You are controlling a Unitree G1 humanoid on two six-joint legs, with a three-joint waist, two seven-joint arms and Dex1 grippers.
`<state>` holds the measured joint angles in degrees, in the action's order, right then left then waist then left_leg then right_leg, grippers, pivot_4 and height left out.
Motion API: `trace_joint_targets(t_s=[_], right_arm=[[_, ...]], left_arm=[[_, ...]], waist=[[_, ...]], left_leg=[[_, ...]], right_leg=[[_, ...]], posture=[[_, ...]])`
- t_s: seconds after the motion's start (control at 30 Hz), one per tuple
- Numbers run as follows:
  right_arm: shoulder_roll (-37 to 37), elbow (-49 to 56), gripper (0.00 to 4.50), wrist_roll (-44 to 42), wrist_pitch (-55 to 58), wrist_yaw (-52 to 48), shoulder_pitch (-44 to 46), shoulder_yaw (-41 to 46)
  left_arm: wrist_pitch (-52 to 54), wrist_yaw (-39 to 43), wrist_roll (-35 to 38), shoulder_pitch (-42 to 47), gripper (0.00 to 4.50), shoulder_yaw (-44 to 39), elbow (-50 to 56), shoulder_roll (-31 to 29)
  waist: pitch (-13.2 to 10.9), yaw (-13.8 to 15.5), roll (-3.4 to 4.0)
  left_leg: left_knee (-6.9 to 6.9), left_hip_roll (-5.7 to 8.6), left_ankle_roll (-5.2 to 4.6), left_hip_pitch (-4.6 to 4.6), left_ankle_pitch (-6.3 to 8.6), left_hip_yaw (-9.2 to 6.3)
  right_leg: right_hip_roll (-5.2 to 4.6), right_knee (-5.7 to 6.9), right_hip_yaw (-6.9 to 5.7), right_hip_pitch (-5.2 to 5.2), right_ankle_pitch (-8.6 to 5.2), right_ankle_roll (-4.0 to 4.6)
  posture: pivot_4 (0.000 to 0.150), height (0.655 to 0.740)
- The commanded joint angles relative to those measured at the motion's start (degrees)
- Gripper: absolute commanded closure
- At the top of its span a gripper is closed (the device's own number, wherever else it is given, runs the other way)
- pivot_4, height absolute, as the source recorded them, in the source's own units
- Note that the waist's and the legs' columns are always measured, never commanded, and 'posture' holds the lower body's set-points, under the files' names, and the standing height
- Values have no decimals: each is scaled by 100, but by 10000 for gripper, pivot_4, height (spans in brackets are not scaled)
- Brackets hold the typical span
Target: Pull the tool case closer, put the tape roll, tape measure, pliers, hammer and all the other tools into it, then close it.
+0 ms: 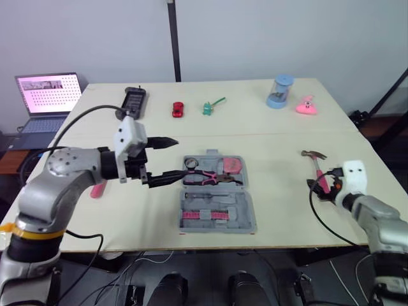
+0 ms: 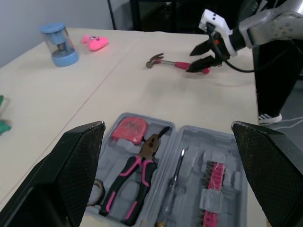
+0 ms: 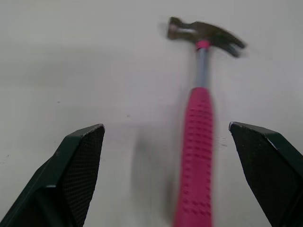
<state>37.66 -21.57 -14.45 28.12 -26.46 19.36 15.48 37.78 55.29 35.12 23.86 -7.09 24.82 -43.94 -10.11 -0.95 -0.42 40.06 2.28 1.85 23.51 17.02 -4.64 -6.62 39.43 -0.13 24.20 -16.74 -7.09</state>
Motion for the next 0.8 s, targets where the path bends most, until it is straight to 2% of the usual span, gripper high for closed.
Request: trace_joint_targets(t_s=[0.03,0.5,0.8], right_arm=[[146,-711,425,180,-255,-63,577,-74],[-46,-3202,425,497,-1373,119,1815,-151],[-127,-4158,425,652,-2011,345,2199,-155]], left_arm=[[221,-385,264,-209,0,-461,579,-106],[978,-1114,768,-438,0,-977,1127,-657],[1293,-1451,1336,-273,0,-1165,1255,-793]], waist=[[0,-8,0],[0,-21,-1],[0,-27,-1]], left_leg=[[0,-1,0,-1,0,1],[-2,4,2,0,-1,2],[-2,4,4,0,-2,3]], right_leg=[[0,0,0,0,0,0],[3,1,0,2,0,0],[3,1,1,2,0,0]], posture=[[1500,6753],[1500,6753],[1500,6753]])
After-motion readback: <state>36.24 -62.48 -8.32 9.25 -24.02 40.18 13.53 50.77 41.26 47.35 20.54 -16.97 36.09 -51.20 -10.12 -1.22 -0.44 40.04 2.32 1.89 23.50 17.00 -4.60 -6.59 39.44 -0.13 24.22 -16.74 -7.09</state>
